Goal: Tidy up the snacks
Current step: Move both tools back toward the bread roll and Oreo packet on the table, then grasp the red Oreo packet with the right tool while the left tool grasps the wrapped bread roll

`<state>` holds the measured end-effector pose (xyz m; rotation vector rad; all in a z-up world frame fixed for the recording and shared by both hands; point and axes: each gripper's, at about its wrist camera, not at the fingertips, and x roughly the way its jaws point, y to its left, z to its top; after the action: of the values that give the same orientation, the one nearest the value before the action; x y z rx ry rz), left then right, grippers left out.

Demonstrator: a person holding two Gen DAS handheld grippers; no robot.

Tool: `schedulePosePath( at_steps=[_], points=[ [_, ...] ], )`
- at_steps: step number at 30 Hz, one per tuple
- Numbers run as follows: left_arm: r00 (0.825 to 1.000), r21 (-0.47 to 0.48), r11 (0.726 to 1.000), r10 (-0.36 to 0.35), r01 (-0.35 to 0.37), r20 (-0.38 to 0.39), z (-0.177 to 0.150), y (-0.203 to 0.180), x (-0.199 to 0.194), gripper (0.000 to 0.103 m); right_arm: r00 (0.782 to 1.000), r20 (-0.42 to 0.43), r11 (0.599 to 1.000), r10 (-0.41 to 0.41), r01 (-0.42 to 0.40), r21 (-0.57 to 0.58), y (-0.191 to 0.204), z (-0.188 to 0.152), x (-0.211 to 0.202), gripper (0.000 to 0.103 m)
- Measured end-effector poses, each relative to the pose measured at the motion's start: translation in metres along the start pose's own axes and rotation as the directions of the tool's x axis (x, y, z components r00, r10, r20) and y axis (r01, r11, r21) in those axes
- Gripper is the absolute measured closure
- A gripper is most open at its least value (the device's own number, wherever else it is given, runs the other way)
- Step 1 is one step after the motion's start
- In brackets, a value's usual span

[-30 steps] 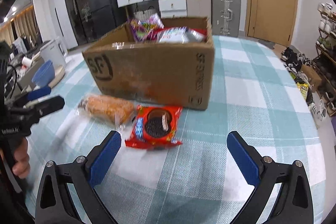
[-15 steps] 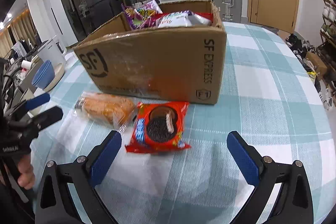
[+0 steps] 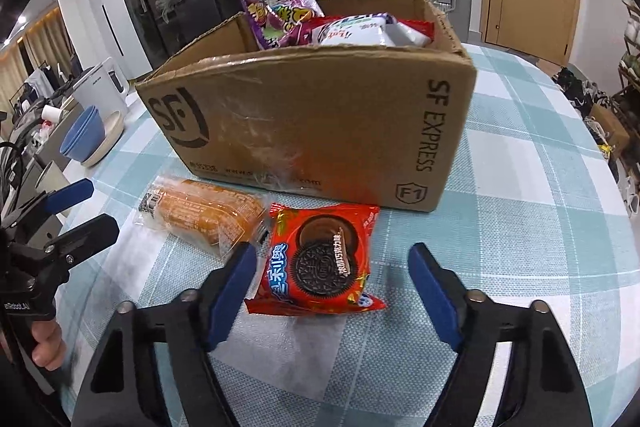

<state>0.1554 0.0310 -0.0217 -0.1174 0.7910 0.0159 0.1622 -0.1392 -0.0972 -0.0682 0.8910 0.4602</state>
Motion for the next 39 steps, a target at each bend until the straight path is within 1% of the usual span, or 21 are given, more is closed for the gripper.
schedulePosePath(
  at_steps=[1,3,5,7,8,13,15,17,21,26,28,33,35,37,39],
  points=[
    [1.0,0.0,1.0,-0.001,0.001,0.001,-0.001,0.0,-0.001,0.001,1.0,0.0,1.0,0.003,-0.003,-0.005,0.001,0.0,0.0,0.028],
    [1.0,0.002,1.0,0.0,0.0,0.002,-0.001,0.0,0.0,0.001,1.0,-0.001,1.0,0.007,-0.007,-0.013,0.004,0.0,0.0,0.032],
    [1.0,0.003,1.0,-0.003,0.003,0.003,-0.001,-0.001,-0.001,0.001,1.0,-0.003,1.0,0.005,-0.005,-0.017,0.006,-0.001,0.001,0.033],
    [1.0,0.004,1.0,-0.004,0.004,0.003,-0.001,-0.001,-0.001,0.001,1.0,0.001,1.0,0.011,-0.011,-0.022,0.007,-0.002,0.0,0.039],
    [1.0,0.006,1.0,-0.005,0.004,0.003,-0.001,-0.001,-0.001,0.001,1.0,0.0,1.0,0.016,-0.016,-0.021,0.006,-0.003,-0.001,0.044],
    [1.0,0.005,1.0,-0.003,0.003,0.005,-0.001,-0.002,-0.002,0.001,1.0,0.013,0.999,0.013,-0.012,-0.045,0.011,-0.006,-0.003,0.051],
    [1.0,0.003,1.0,-0.004,0.004,0.007,-0.001,-0.001,-0.003,0.001,1.0,0.022,0.998,0.009,-0.008,-0.056,0.013,-0.009,-0.006,0.058],
    [1.0,0.003,1.0,-0.003,0.003,0.01,-0.001,-0.001,-0.004,0.001,1.0,0.027,0.998,-0.003,0.005,-0.066,0.015,-0.011,-0.008,0.058],
    [1.0,0.002,1.0,-0.007,0.006,0.011,-0.001,-0.001,-0.005,0.001,0.998,0.064,0.997,-0.002,0.007,-0.073,0.018,-0.016,-0.02,0.059],
    [1.0,0.002,1.0,-0.01,0.01,0.006,-0.002,-0.002,-0.004,0.001,0.994,0.107,0.999,0.004,0.002,-0.053,0.015,-0.026,-0.039,0.059],
    [1.0,0.0,1.0,-0.014,0.014,0.001,-0.002,-0.002,-0.003,0.001,0.993,0.117,0.999,0.019,-0.013,-0.05,0.013,-0.031,-0.045,0.059],
    [0.997,-0.012,0.997,-0.074,0.074,-0.018,-0.003,-0.007,-0.001,0.001,0.991,0.13,0.999,0.025,-0.02,-0.038,0.007,-0.037,-0.056,0.059],
    [0.997,0.006,0.998,-0.069,0.069,-0.02,-0.003,-0.012,0.001,0.001,0.991,0.135,0.999,0.023,-0.018,-0.034,0.004,-0.039,-0.059,0.059],
    [0.998,0.024,0.998,-0.05,0.05,-0.026,-0.003,-0.016,0.005,0.001,0.991,0.134,0.999,0.025,-0.021,-0.028,0.001,-0.04,-0.062,0.059],
    [0.998,0.026,0.999,-0.046,0.047,-0.034,-0.002,-0.016,0.01,0.001,0.991,0.132,1.0,0.011,-0.007,-0.028,-0.002,-0.04,-0.062,0.059]
  ],
)
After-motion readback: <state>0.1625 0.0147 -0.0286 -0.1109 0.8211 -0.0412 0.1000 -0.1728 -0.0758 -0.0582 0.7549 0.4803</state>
